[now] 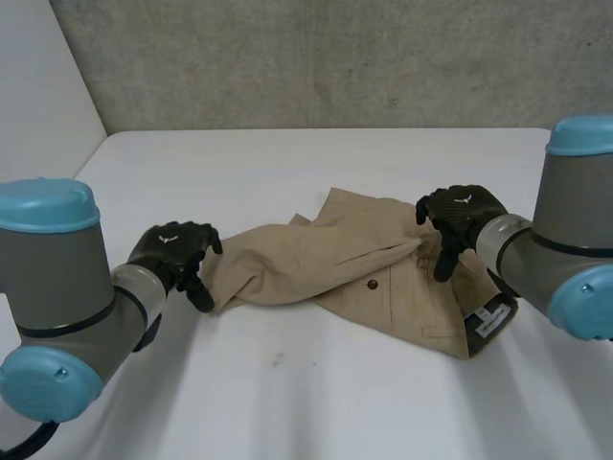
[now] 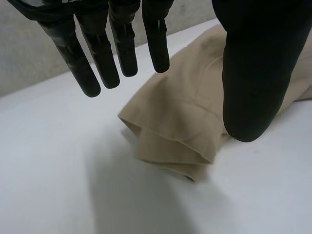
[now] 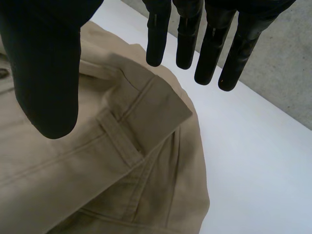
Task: Fold the shorts.
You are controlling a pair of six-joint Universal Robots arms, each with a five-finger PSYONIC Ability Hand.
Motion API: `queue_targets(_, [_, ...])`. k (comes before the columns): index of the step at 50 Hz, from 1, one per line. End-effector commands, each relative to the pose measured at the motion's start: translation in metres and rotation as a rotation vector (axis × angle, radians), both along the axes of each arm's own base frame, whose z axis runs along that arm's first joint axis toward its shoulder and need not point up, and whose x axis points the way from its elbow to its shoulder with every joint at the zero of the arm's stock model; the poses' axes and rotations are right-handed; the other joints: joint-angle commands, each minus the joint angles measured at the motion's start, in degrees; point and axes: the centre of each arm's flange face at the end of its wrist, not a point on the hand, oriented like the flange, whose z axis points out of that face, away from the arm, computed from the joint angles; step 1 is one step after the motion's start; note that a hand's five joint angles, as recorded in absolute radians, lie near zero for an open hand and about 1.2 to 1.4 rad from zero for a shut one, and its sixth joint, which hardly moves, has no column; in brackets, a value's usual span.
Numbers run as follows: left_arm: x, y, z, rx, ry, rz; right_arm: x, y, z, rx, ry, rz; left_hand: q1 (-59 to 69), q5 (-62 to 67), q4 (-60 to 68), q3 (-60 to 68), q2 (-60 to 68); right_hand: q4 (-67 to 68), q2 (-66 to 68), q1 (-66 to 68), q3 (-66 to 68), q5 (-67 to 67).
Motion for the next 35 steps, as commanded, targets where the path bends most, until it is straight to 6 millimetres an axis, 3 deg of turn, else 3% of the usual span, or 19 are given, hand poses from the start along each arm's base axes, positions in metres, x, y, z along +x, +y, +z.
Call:
queue_targets(1, [-0.005, 0.000, -0.006, 0.020, 0.040, 0.028, 0.002, -0.009, -0.014, -0.028, -0.001, -0.008, 2.20, 3.49, 3.48, 2.40, 2.92, 9.42, 8.78, 11.71, 8.97, 9.45])
queue_targets(14, [-0.029, -0.044, -0.040, -0.047, 0.008, 0.092, 0.008, -0.011, -0.024, -0.013, 0.007, 0.003, 11.95, 13.24, 13.23, 12.15, 12.68, 28.75, 28.11, 31.04, 28.29, 28.77])
queue_targets(17, [-0.033, -0.051, -0.048, -0.036, 0.002, 0.089, 0.011, -0.011, -0.023, -0.021, 0.006, 0.010, 20.01, 21.30, 21.29, 20.21, 20.73, 34.64, 34.00, 36.93, 34.19, 34.67])
queue_targets(18, [-0.034, -0.052, -0.049, -0.032, 0.001, 0.088, 0.012, -0.012, -0.023, -0.026, 0.005, 0.014, 22.69, 23.99, 23.98, 22.90, 23.42, 42.32, 41.68, 44.61, 41.87, 42.35])
queue_targets(20, [-0.035, -0.053, -0.049, -0.028, 0.003, 0.082, 0.013, -0.013, -0.022, -0.032, 0.004, 0.016, 39.31, 40.60, 40.59, 39.51, 40.03, 53.61, 52.97, 55.90, 53.16, 53.64])
queue_targets(22, [-0.036, -0.055, -0.047, -0.033, 0.005, 0.080, 0.014, -0.016, -0.019, -0.045, 0.000, 0.016, 52.26, 53.56, 53.54, 52.47, 52.99, 55.29, 54.65, 57.58, 54.84, 55.32])
queue_targets(29, [-0.044, -0.078, -0.017, -0.169, 0.053, 0.067, 0.019, -0.032, -0.007, -0.147, -0.004, 0.019, 52.81, 54.10, 54.09, 53.01, 53.54, 55.29, 54.65, 57.58, 54.84, 55.32])
queue_targets(33, [-0.050, -0.104, 0.021, -0.351, 0.052, 0.039, 0.024, -0.052, 0.024, -0.335, 0.001, -0.011, 52.81, 54.10, 54.09, 53.01, 53.54, 55.29, 54.65, 57.58, 54.84, 55.32])
queue_targets(35, [-0.055, -0.119, 0.054, -0.497, 0.048, 0.016, 0.026, -0.067, 0.059, -0.518, -0.015, -0.055, 52.81, 54.10, 54.09, 53.01, 53.54, 55.29, 54.65, 57.58, 54.84, 55.32])
